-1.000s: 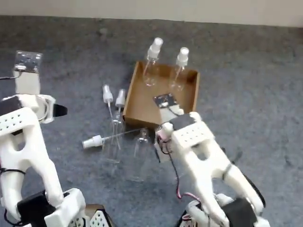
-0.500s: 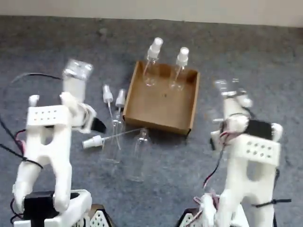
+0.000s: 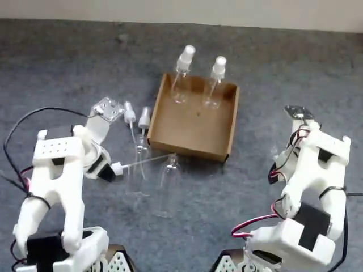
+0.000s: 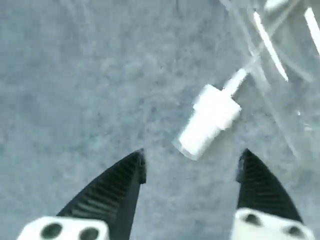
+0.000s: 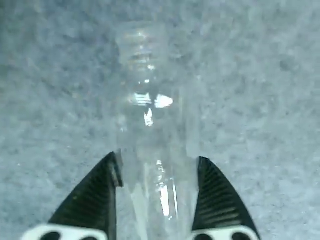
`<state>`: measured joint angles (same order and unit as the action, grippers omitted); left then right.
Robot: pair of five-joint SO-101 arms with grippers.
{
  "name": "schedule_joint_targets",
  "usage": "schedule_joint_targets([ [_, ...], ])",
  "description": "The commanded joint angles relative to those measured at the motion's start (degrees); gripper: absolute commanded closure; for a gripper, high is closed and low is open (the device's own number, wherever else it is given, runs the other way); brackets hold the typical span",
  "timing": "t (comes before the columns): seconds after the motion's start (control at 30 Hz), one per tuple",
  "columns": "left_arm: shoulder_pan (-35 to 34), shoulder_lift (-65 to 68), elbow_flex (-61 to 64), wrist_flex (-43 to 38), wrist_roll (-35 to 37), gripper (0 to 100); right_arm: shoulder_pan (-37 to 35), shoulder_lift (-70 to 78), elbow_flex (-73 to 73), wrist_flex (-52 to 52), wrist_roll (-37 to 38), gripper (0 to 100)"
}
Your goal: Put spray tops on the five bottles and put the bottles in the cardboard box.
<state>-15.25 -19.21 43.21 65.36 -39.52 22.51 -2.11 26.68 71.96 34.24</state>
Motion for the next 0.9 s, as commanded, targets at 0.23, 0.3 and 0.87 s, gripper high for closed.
schedule_joint_targets([
  [0.23,1.71,-0.31,2.68,-5.54,-3.52,76,-0.31,-0.48,-3.03,-0.75,0.62,99.5],
  [0.3,2.07,-0.31,5.41,-9.41,-3.52,76,-0.22,-0.48,-3.03,-0.75,0.62,99.5],
  [0.87,-5.23,-0.4,1.1,-12.31,-3.6,98,-0.31,-0.48,-3.03,-0.4,0.53,99.5],
])
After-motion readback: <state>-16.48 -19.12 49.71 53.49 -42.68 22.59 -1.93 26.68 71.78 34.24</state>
